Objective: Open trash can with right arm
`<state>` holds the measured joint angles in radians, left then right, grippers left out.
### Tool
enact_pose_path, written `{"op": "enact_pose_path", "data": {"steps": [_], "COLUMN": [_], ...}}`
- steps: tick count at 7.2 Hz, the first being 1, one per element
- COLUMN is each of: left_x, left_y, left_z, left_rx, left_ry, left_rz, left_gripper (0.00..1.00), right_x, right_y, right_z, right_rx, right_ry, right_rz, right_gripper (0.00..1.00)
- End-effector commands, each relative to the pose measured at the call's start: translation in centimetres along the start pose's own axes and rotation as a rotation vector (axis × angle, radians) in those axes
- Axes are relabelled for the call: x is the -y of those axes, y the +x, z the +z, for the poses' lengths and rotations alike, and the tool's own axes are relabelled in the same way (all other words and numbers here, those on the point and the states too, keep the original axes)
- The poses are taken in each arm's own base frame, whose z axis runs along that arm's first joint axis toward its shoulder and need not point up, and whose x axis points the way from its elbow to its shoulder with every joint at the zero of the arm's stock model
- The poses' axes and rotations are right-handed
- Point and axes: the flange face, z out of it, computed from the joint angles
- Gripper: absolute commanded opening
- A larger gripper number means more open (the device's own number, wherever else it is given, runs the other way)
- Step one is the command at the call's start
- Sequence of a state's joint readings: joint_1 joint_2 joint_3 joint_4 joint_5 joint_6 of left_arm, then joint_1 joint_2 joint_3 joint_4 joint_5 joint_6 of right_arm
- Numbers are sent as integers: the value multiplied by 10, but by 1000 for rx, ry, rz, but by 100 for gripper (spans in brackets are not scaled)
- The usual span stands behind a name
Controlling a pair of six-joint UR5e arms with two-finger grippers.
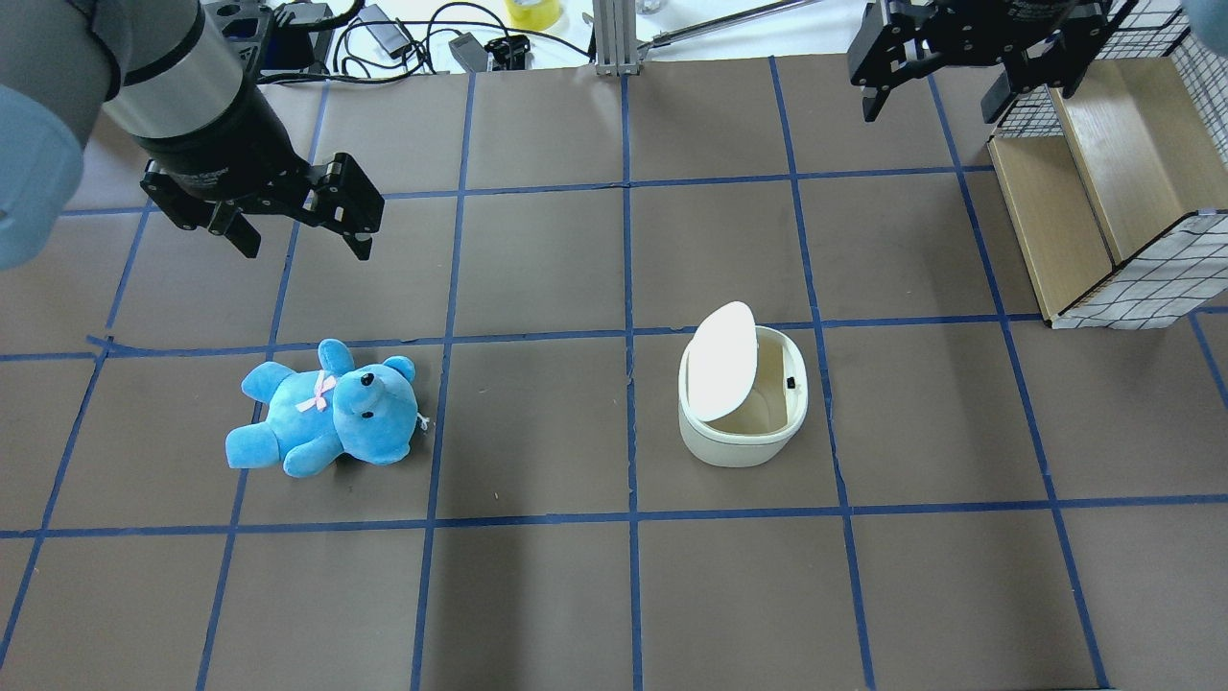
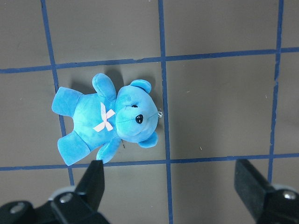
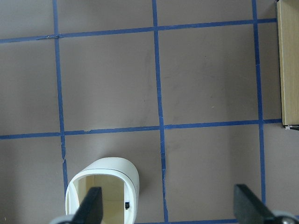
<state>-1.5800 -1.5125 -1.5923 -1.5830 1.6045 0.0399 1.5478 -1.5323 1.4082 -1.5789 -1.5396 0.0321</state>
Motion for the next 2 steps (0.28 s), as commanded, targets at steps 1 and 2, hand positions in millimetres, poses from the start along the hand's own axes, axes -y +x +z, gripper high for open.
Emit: {"op": "enact_pose_path", "data": {"steps": [1,2], "left_x": [0,0], "left_y": [0,0], "left_z": [0,0], "left_rx": [0,0], "left_ry": [0,0], "left_rz": [0,0], "left_gripper": [100,100], "right_x": [-1,-1], "right_y": [0,0], "right_z": [-1,-1], "right_rx": [-1,-1], "right_ry": [1,1], "right_rz": [0,0], "right_gripper": [100,100]}}
